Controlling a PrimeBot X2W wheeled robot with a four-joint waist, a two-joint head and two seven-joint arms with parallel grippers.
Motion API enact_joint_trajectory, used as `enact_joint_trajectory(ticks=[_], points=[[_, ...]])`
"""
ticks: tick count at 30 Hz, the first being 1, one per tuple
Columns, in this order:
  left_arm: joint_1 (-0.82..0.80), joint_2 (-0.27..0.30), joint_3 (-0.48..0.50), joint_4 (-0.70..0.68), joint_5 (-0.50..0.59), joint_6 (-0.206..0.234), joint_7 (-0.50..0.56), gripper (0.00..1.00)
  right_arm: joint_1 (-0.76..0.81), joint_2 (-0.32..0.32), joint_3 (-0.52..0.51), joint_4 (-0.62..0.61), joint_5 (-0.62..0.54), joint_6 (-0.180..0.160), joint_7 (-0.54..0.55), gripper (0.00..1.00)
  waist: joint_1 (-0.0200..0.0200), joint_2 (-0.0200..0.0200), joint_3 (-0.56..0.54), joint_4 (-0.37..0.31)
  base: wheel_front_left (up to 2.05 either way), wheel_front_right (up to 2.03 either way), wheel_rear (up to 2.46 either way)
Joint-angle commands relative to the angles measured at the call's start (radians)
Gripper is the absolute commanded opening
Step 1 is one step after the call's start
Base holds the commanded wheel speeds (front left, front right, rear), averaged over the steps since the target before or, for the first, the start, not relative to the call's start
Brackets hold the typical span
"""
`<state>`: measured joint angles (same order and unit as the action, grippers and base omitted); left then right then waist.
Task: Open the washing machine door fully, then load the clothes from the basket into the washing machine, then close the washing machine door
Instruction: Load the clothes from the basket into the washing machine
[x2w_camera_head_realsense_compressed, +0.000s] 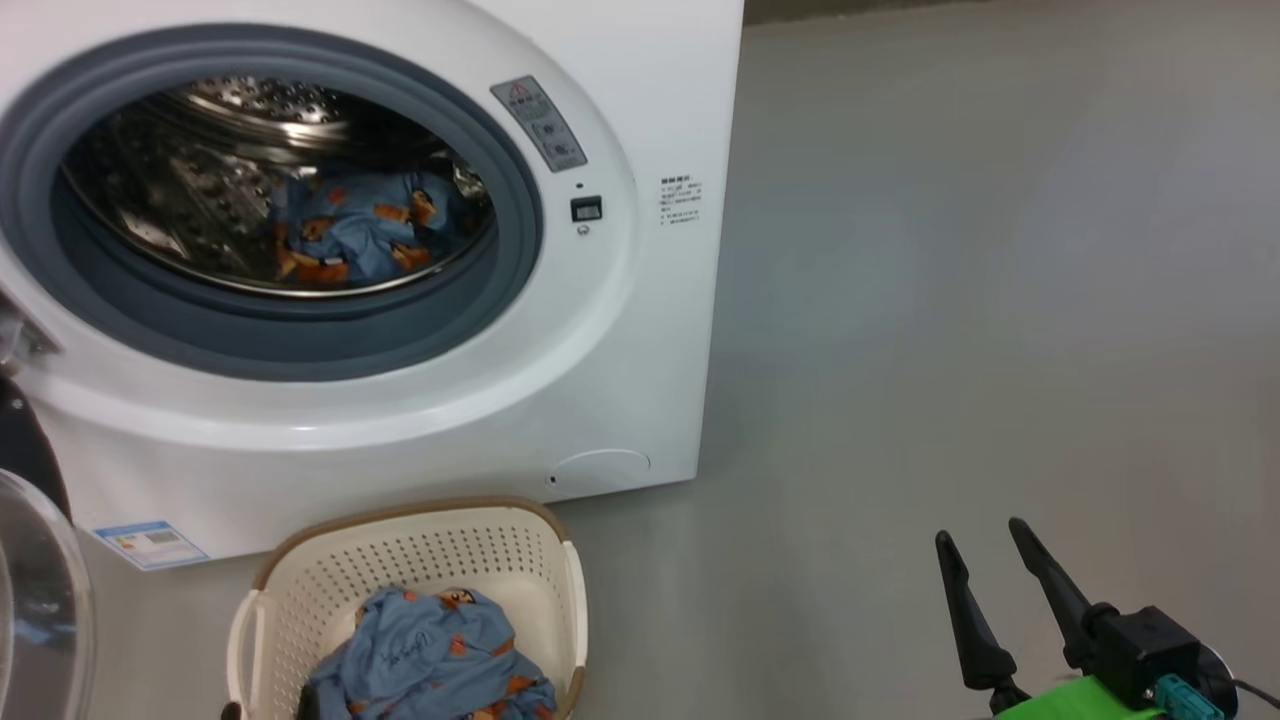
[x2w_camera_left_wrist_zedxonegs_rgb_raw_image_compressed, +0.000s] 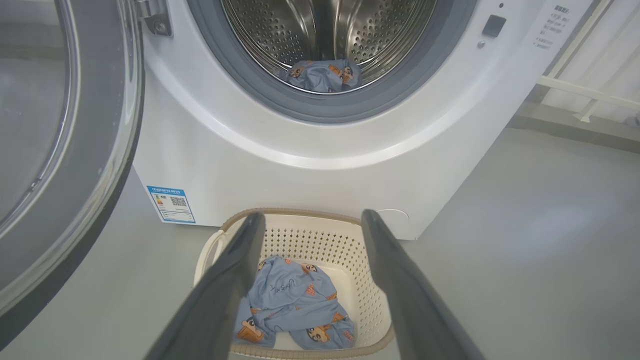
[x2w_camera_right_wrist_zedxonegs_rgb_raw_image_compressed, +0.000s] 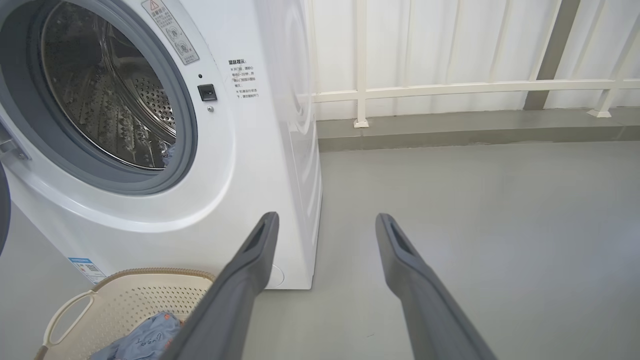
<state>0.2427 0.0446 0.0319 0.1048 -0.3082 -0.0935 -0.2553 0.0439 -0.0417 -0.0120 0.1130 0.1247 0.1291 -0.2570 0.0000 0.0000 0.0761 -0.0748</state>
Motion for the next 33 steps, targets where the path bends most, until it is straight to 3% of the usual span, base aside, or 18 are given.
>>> enact_joint_trajectory(ticks=[1, 11, 19, 33], points=[[-0.057, 0.006, 0.034, -0.004, 0.007, -0.008, -0.006, 1.00, -0.040, -0.009, 0.030, -0.029, -0.003, 0.002, -0.005, 1.00, 0.0000, 0.0000, 0.032, -0.014, 0.00, 0.00, 0.00], [-0.180, 0.035, 0.001, 0.137, -0.009, -0.027, -0.001, 1.00, -0.099, -0.009, 0.053, -0.050, 0.002, 0.002, -0.005, 1.00, 0.0000, 0.0000, 0.127, -0.044, 0.00, 0.00, 0.00], [-0.346, 0.087, -0.060, 0.279, -0.059, -0.035, 0.105, 1.00, -0.163, -0.009, 0.081, -0.078, 0.017, 0.002, -0.005, 1.00, 0.0000, 0.0000, 0.253, -0.069, 0.00, 0.00, 0.00], [-0.578, 0.257, -0.133, 0.534, -0.217, -0.037, 0.222, 1.00, -0.256, -0.009, 0.129, -0.147, 0.056, 0.002, -0.005, 1.00, 0.0000, 0.0000, 0.485, -0.165, 0.00, 0.00, 0.00]])
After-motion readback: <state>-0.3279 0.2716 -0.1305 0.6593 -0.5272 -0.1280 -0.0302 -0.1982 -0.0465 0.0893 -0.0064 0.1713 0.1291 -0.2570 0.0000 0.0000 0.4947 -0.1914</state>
